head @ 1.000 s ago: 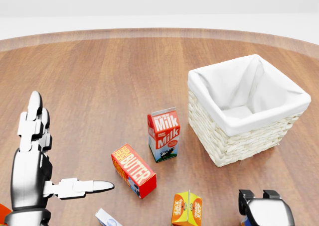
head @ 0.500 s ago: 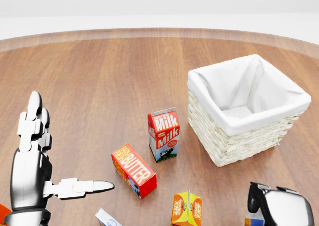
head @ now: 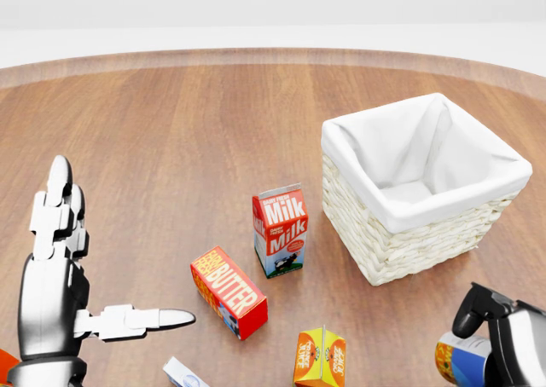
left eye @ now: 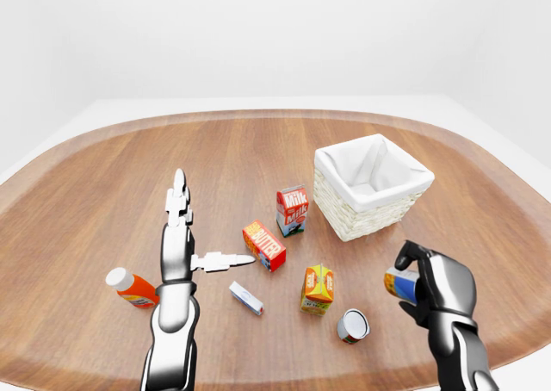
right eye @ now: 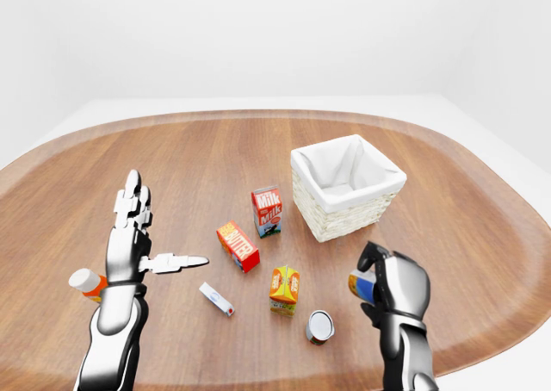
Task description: Pick up the alphabet soup and the tomato sauce, and put them in the basket.
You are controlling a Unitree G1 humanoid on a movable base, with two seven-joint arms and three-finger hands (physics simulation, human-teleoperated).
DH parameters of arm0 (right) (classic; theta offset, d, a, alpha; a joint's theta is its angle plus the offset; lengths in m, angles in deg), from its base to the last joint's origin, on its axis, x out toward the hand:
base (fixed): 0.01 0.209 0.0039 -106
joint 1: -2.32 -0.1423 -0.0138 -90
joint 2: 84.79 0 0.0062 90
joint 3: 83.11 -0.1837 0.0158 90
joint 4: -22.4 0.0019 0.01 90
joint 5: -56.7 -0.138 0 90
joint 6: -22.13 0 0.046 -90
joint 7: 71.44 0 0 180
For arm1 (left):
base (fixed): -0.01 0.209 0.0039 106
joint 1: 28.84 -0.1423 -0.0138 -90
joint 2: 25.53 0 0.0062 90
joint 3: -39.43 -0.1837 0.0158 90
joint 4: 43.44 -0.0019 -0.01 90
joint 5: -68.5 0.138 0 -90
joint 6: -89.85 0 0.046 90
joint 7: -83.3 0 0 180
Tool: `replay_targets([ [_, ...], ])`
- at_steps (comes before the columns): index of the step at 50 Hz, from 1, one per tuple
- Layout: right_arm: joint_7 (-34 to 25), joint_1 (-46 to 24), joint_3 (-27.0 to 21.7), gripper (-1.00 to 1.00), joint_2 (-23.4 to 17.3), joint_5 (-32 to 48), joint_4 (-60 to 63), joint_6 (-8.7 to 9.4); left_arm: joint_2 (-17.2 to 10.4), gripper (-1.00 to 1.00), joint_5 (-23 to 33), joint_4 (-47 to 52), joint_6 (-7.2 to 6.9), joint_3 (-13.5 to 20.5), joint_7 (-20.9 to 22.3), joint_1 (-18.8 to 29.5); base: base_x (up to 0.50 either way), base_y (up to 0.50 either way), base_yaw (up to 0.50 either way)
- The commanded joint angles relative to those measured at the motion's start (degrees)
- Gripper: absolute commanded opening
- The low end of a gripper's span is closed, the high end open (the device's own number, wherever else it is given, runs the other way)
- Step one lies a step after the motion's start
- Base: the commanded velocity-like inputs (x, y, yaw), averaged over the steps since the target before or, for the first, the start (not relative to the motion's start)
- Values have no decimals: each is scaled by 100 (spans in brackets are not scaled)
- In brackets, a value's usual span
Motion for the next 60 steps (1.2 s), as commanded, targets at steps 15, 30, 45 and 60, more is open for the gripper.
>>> replay_targets([
  [15,-469,212,-580,-100,720,-1197,1875,-1,-11,100,-40,-24,0,52,-32,55,0,0,0],
  [30,-1149,206,-680,-100,1088,-2125,3196,-1,-17,100,-44,-75,0,52,-33,65,0,0,0],
  [45,-1709,-192,-616,-100,1080,-2498,4143,-1,-9,100,-27,-40,0,28,-11,29,0,0,0],
  [60,-1784,-1006,-363,-100,571,-2281,4349,-1,-8,100,-22,-82,0,22,-16,33,0,0,0],
])
